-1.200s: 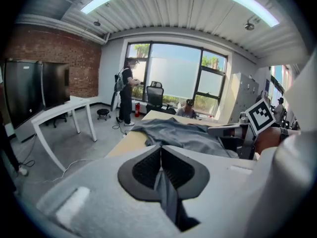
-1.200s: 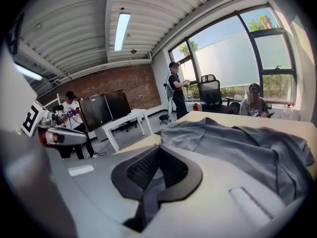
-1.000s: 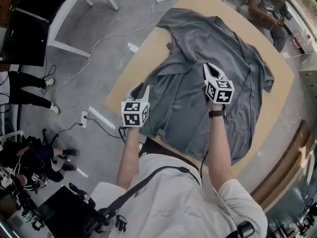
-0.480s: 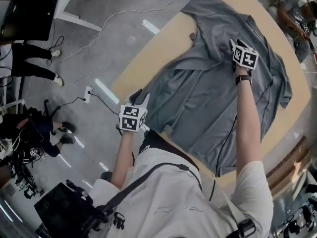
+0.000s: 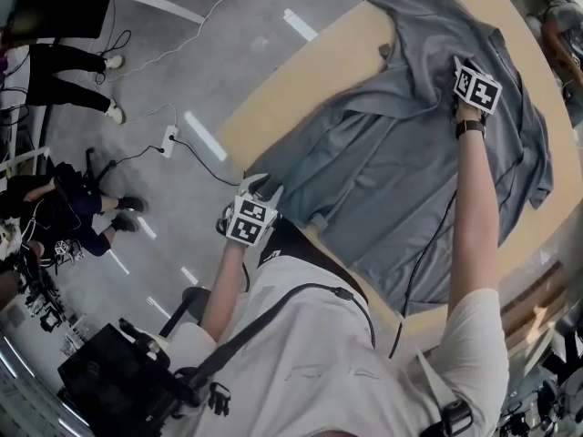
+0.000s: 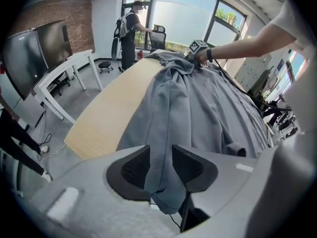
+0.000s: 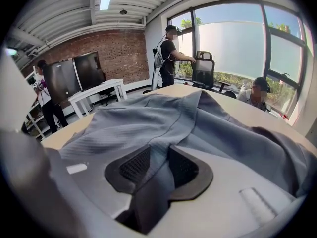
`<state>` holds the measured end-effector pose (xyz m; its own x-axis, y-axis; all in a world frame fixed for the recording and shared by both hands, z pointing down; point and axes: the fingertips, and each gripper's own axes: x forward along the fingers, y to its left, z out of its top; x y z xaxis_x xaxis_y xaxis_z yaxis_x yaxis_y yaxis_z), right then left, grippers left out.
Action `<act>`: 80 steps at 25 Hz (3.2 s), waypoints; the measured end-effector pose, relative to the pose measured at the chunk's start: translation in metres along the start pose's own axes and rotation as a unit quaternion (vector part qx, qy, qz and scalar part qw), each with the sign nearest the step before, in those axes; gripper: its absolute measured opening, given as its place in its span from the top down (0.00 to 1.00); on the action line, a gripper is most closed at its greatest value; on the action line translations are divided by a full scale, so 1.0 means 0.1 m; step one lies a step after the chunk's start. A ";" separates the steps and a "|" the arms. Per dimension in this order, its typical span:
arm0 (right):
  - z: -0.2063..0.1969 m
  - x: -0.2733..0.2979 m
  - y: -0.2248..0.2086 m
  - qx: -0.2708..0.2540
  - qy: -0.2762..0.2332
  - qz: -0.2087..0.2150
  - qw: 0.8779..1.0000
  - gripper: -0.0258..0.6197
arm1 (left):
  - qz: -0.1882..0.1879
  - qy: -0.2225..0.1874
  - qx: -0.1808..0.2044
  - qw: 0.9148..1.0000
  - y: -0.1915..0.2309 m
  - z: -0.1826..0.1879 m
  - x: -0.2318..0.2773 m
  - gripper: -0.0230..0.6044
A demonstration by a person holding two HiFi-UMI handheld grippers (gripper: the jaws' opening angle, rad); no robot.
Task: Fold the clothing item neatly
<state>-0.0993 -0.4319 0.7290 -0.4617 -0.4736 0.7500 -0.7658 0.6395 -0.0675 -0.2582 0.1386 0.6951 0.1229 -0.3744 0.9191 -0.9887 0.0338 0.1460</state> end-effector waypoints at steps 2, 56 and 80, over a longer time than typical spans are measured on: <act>0.01 0.00 0.03 -0.004 -0.001 -0.001 1.000 0.80 | -0.007 0.003 0.008 1.000 -0.07 -0.03 0.06 0.73; 0.10 -0.74 -0.98 -0.001 -0.060 -0.086 0.995 0.77 | -0.280 0.031 0.075 0.957 -2.18 -0.53 -0.15 0.81; -3.55 -4.91 -0.24 0.284 -0.139 -0.231 0.920 0.77 | -0.351 -0.074 0.255 0.898 -3.63 2.26 0.20 0.80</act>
<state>0.3048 0.0003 0.5964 -0.0632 -0.8025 0.5932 -0.9831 -0.0524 -0.1756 0.0840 -0.0905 0.5776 0.7556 -0.2588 0.6017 -0.5880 -0.6728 0.4490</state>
